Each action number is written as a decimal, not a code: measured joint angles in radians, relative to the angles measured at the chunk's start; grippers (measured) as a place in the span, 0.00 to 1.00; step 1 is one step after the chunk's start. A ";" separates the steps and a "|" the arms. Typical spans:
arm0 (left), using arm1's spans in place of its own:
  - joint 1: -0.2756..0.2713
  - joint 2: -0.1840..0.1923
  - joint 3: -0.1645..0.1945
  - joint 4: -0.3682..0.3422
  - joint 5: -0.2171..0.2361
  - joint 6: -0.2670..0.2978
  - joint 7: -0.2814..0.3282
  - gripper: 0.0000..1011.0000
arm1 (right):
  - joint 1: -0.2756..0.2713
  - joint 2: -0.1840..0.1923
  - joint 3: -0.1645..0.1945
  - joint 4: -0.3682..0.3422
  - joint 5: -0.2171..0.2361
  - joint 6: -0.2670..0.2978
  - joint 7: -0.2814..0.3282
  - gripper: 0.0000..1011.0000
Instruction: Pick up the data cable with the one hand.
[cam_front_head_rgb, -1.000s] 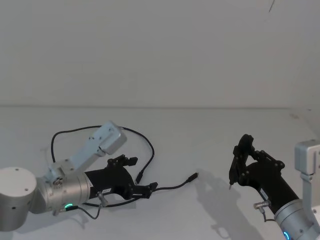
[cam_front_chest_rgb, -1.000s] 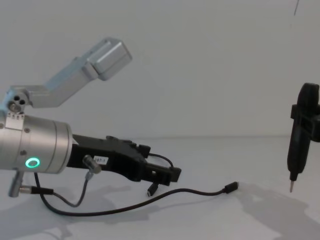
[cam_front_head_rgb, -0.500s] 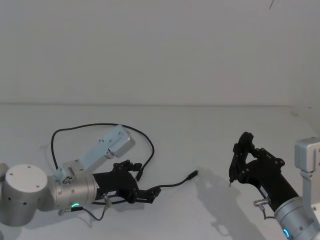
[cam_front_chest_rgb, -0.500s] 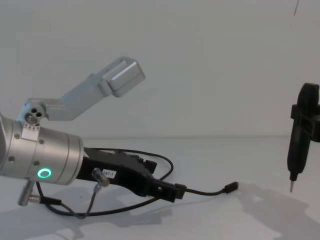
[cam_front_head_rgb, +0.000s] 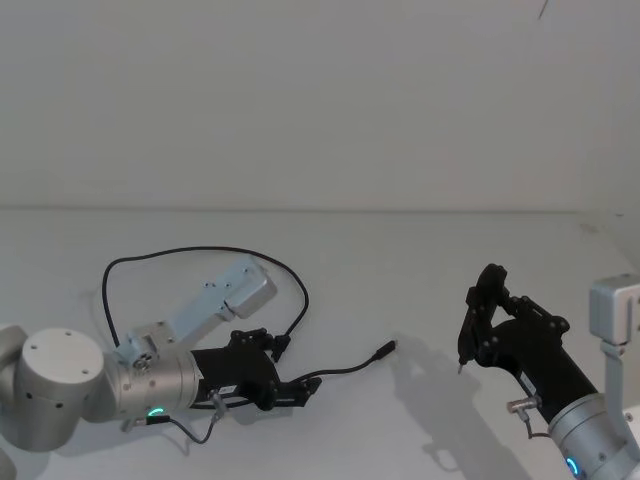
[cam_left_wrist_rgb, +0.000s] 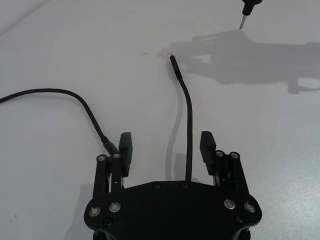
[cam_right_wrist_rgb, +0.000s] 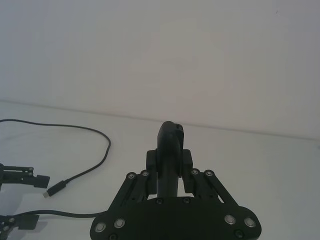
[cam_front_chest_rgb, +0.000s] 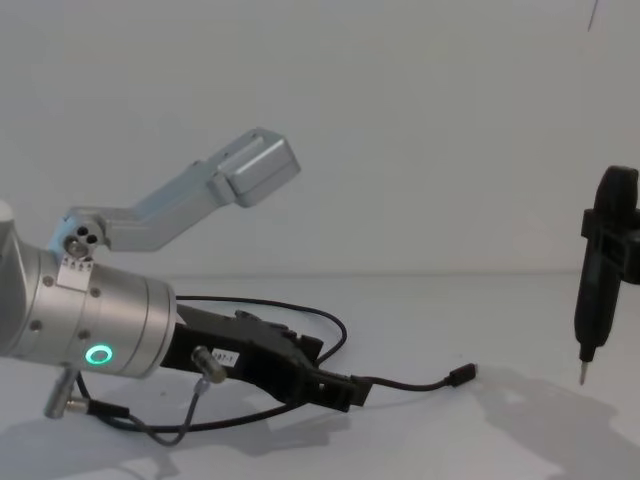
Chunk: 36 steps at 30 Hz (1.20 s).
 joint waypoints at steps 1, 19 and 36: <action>0.000 0.000 0.001 0.001 0.000 0.000 0.000 0.81 | 0.000 0.000 0.000 0.000 0.000 0.000 0.000 0.28; -0.005 -0.004 0.005 0.010 0.004 0.002 -0.002 0.26 | 0.000 0.000 0.000 0.000 0.000 0.000 0.000 0.28; -0.001 0.007 -0.002 -0.013 0.013 -0.070 -0.027 0.03 | 0.016 -0.002 0.013 -0.035 0.027 0.004 0.036 0.28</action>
